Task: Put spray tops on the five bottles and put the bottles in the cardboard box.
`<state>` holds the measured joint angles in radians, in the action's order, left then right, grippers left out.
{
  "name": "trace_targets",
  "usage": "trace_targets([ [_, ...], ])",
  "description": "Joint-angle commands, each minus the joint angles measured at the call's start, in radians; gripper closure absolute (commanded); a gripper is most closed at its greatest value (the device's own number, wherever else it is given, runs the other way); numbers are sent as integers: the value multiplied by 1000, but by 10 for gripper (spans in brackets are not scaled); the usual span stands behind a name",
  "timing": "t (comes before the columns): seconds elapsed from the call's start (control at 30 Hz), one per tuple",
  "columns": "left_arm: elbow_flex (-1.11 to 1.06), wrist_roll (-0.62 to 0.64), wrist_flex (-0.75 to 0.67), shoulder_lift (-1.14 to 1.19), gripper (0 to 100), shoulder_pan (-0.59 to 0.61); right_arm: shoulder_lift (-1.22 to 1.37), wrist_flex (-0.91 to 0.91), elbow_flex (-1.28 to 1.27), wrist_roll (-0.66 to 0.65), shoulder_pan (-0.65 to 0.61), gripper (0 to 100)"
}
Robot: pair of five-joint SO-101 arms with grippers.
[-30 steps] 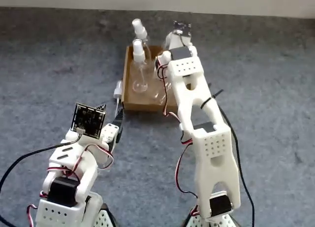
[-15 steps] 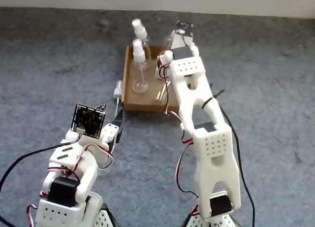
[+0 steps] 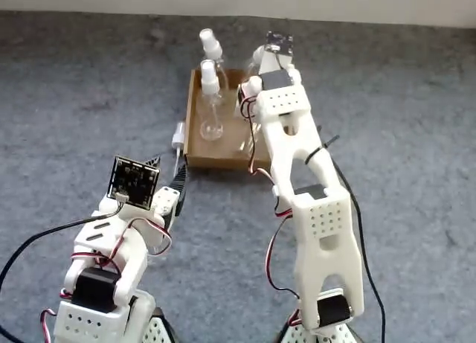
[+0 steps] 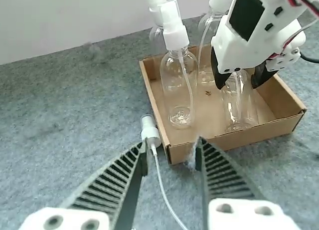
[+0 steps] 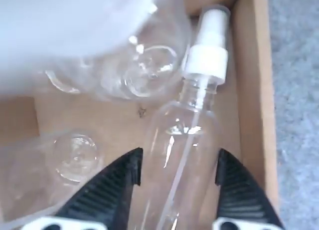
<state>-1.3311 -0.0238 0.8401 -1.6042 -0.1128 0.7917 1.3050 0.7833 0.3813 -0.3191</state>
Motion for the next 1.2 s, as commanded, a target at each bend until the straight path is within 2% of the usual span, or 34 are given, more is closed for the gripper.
trace_targets([
  [0.0,7,-3,-20,-12,883,10,7,18,38,3,15,810],
  [0.2,7,-3,-20,-12,883,12,76,18,47,8,27,816],
  [0.4,7,-3,-20,-12,883,12,74,18,50,3,61,957],
  [0.57,7,-3,-20,-12,883,12,62,30,91,3,84,981],
  [1.17,7,-3,-20,-12,883,10,-16,414,780,0,176,981],
])
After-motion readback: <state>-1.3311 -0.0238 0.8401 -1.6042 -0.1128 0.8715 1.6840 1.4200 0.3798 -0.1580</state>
